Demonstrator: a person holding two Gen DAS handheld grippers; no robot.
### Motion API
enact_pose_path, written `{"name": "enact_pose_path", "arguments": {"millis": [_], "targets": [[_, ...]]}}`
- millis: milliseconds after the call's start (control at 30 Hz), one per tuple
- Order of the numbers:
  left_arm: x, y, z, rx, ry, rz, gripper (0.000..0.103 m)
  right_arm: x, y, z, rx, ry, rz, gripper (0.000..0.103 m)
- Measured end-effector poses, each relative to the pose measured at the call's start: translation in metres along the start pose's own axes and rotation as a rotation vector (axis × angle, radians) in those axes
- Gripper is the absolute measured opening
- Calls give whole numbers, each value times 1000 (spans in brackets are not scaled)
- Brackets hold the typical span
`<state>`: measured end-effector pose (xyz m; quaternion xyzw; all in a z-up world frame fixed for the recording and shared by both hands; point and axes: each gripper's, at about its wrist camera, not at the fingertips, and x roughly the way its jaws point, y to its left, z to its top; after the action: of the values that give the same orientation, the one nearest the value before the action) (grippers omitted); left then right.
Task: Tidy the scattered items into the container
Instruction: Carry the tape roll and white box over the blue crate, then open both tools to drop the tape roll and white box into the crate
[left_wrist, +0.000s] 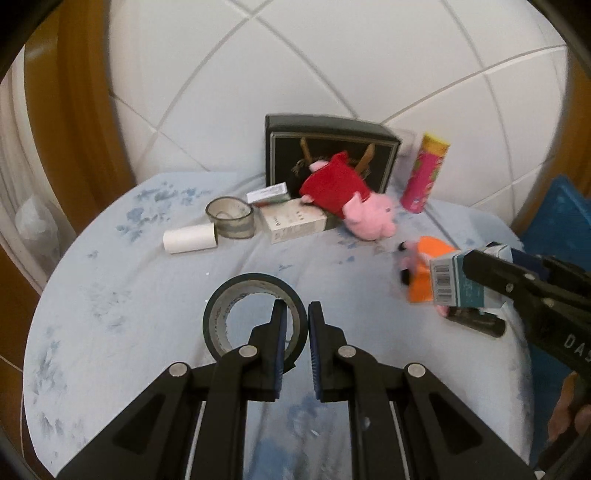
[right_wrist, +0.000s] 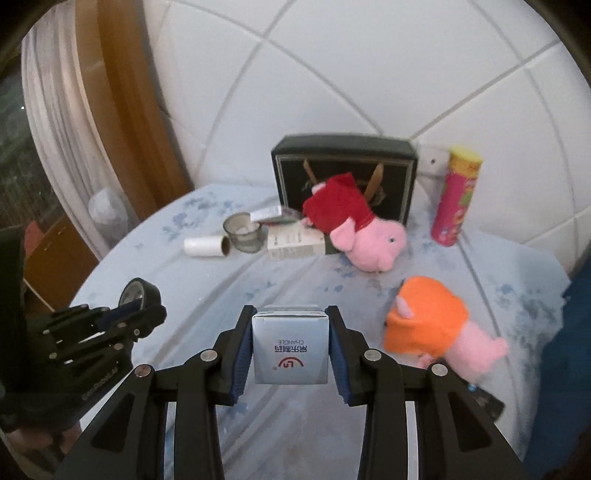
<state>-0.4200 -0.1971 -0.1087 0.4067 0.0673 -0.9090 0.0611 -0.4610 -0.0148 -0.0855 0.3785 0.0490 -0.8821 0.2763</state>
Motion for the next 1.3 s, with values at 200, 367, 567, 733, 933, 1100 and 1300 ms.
{"name": "enact_pose_path", "arguments": {"millis": [200,367,567,733,933,1100,1300], "targets": [[-53,-42,-8,49,-56,-65,12,-79,2,-8,3,-71,-64,37],[-87,-82,2,119,-113,-174,12,-145,-4,-18,36,-125,-164,37],[-150,-158,-30,226,-167,-281,12,-239,-20,-40,108,-223,-282,37],[-206,-248,-50,304,-210,-367,12,-328,-64,-73,171,-295,-396,37],[-236,-363,-80,361,-222,-441,12,-404,-140,-124,222,-307,-478,37],[-243,-454,-103,396,-191,-468,12,-447,-215,-172,264,-271,-507,37],[-245,-518,-134,444,-111,-452,12,-470,-278,-220,311,-214,-508,37]]}}
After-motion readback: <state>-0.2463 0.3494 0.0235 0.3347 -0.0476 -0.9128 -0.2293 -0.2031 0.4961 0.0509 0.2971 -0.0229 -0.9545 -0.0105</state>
